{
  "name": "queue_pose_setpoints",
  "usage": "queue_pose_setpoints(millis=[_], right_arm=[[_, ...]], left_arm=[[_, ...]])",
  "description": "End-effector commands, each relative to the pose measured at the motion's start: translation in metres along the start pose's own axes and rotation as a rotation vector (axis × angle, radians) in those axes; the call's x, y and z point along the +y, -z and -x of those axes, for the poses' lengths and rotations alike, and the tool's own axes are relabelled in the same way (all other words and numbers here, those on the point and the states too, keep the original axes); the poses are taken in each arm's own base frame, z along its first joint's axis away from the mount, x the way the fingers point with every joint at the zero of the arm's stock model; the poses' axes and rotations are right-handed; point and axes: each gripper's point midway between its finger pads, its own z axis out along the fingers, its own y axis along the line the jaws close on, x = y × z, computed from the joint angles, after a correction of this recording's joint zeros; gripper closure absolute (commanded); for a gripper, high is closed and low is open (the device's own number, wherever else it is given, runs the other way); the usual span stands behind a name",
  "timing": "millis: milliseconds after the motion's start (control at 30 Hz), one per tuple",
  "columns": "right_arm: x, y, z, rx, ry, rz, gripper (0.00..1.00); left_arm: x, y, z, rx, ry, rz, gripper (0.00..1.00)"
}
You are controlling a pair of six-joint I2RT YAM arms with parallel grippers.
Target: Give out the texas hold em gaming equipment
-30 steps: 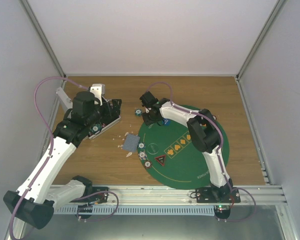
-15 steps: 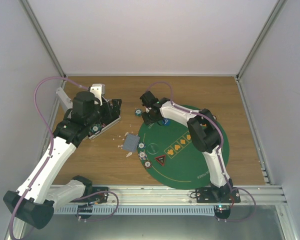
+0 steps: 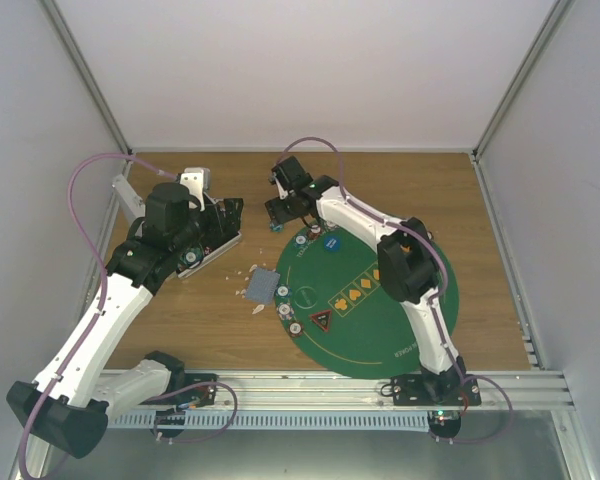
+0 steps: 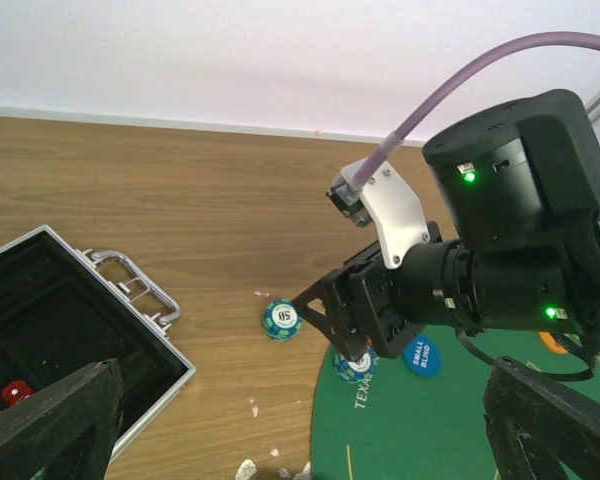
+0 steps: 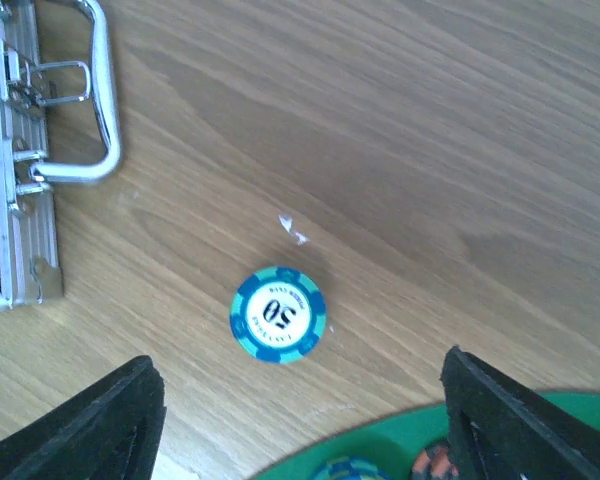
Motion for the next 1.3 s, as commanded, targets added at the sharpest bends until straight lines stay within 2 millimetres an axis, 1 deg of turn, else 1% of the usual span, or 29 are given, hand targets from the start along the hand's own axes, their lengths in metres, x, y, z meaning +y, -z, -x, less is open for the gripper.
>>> queue_pose_setpoints(millis=[0, 100, 167, 367, 500, 633, 767, 900, 1033, 1267], right_arm=[[-0.002, -0.023, -0.009, 0.05, 0.037, 0.0, 0.21], [0.0, -0.03, -0.01, 0.057, 0.045, 0.003, 0.13], [0.002, -0.035, -0.011, 0.064, 0.047, 0.006, 0.11], [0.01, -0.049, -0.016, 0.087, 0.063, 0.013, 0.09], [0.012, -0.06, -0.024, 0.111, 0.075, 0.014, 0.09], [0.01, -0.072, -0.032, 0.143, 0.069, 0.003, 0.11], [0.009, -0.08, -0.038, 0.163, 0.063, -0.001, 0.16], [0.009, -0.084, -0.044, 0.179, 0.068, -0.007, 0.2], [0.005, -0.088, -0.051, 0.197, 0.089, -0.03, 0.24], [0.008, -0.092, -0.062, 0.222, 0.093, -0.027, 0.3]], left_arm=[[-0.004, 0.003, 0.016, -0.06, 0.012, -0.019, 0.01], [-0.005, 0.002, 0.015, -0.054, 0.012, -0.023, 0.01], [-0.005, 0.001, 0.015, -0.052, 0.012, -0.021, 0.01], [-0.005, 0.0, 0.015, -0.051, 0.012, -0.021, 0.01], [-0.004, -0.001, 0.014, -0.049, 0.012, -0.019, 0.01], [-0.004, -0.002, 0.013, -0.046, 0.012, -0.018, 0.01], [-0.004, -0.002, 0.013, -0.045, 0.012, -0.019, 0.01], [-0.004, -0.003, 0.012, -0.044, 0.012, -0.017, 0.01], [-0.005, -0.003, 0.012, -0.042, 0.013, -0.021, 0.01], [-0.004, -0.004, 0.012, -0.041, 0.014, -0.02, 0.01]])
